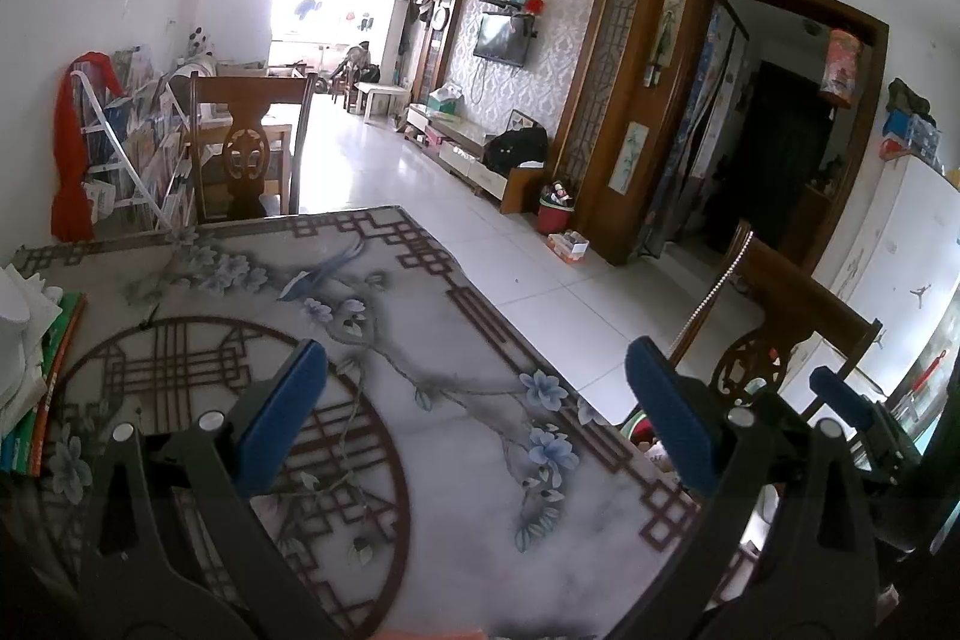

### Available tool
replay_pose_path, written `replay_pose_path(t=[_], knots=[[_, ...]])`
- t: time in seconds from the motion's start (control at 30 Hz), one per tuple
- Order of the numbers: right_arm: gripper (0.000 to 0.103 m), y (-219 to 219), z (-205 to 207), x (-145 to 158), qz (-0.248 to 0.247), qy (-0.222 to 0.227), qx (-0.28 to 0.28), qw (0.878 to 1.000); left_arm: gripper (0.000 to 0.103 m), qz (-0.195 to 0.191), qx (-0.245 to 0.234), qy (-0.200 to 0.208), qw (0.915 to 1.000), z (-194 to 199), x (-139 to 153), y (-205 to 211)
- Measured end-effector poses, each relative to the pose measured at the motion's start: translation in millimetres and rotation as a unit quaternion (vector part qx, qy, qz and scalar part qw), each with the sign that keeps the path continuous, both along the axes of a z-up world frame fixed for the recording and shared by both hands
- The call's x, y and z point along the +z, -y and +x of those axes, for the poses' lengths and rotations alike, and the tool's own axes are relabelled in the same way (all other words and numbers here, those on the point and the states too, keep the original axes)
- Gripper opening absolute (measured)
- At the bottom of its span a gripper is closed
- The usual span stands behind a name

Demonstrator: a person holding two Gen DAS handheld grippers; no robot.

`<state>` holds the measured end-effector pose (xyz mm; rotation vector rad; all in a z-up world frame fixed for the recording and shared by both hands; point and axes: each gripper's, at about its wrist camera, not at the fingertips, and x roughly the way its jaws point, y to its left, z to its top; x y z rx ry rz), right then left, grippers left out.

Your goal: Collect trash

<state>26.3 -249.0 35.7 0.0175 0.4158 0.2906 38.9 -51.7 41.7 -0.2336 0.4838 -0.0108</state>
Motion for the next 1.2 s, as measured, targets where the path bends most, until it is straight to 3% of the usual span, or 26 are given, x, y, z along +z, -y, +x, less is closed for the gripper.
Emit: replay_pose_path(t=[1.03, 1.13, 1.2], knots=[[0.096, -20.5, 15.0, -12.3, 0.000, -0.042, 0.029, 0.999, 0.098, -0.018, 0.019, -0.025, 0.9994, 2.5, -21.9, -24.1], [0.096, -26.9, 16.3, -14.0, 0.001, -0.052, 0.044, 0.998, 0.098, 0.009, 0.036, -0.044, 0.9983, 2.8, -37.5, -29.7], [0.096, -30.8, 17.7, -13.0, 0.003, -0.065, 0.069, 0.995, 0.098, 0.029, 0.053, -0.088, 0.9943, 6.5, -63.6, -40.4]])
